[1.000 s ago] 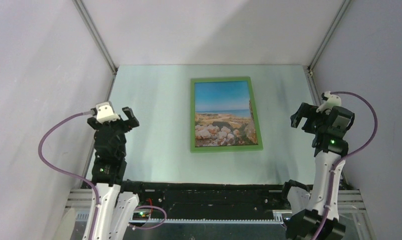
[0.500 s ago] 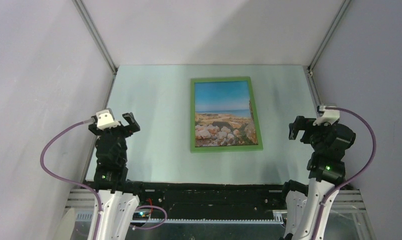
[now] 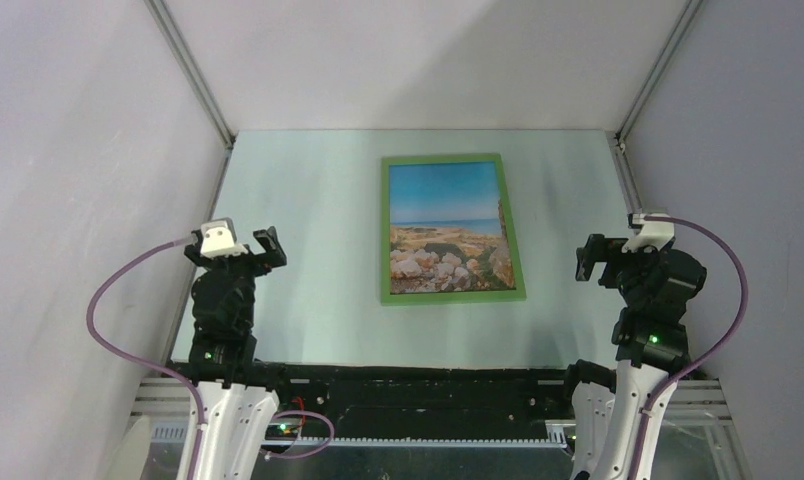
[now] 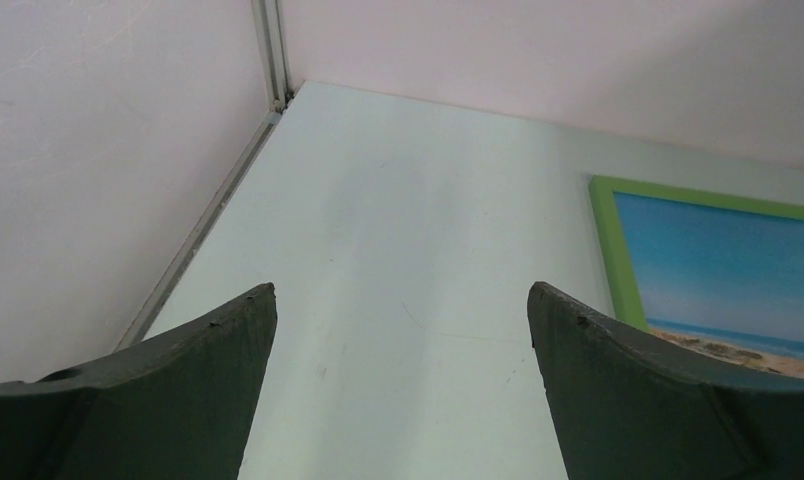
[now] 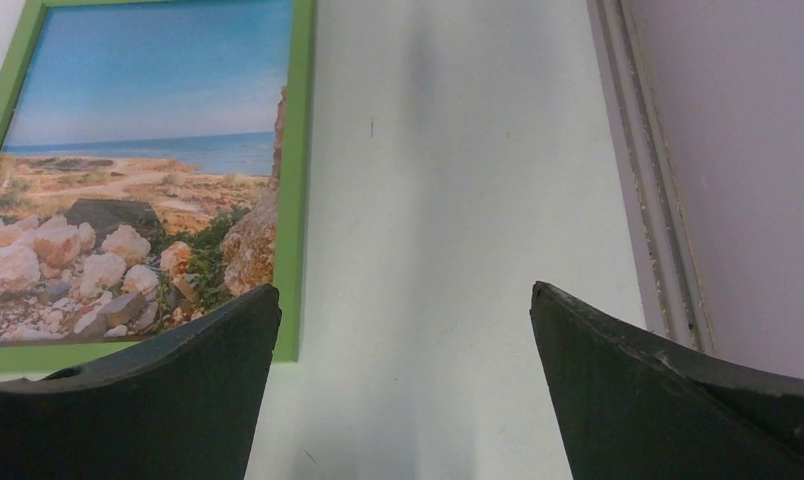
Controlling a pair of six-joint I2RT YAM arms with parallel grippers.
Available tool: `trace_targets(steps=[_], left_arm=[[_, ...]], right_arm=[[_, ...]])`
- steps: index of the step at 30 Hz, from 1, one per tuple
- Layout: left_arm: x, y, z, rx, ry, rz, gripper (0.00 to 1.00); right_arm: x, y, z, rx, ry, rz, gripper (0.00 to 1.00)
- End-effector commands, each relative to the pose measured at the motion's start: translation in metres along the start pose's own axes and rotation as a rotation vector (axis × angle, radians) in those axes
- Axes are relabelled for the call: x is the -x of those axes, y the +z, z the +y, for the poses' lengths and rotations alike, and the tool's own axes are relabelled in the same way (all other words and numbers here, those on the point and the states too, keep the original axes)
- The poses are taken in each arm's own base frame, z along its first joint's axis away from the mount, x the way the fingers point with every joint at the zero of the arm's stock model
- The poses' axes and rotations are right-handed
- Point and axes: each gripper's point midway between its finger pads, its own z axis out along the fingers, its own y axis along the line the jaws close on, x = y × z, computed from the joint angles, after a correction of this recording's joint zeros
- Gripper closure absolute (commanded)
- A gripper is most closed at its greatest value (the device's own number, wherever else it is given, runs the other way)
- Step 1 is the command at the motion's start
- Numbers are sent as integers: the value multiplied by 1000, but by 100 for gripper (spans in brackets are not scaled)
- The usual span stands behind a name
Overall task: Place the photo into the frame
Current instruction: Reset both arms
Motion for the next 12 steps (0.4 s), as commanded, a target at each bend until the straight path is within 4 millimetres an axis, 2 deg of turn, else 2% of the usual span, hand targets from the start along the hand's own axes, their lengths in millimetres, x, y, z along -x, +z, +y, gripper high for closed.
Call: trace_targets(steps=[1, 7, 12], left_arm=[[2, 5, -3, -24, 36, -5, 0], [-13, 11, -7, -41, 52, 58, 0], [-15, 11, -9, -56, 52, 61, 1]], right_arm=[[10, -1, -6, -33, -59, -45, 1], [12, -4, -7, -49, -77, -60, 1], [12, -3, -7, -54, -79, -59, 1]])
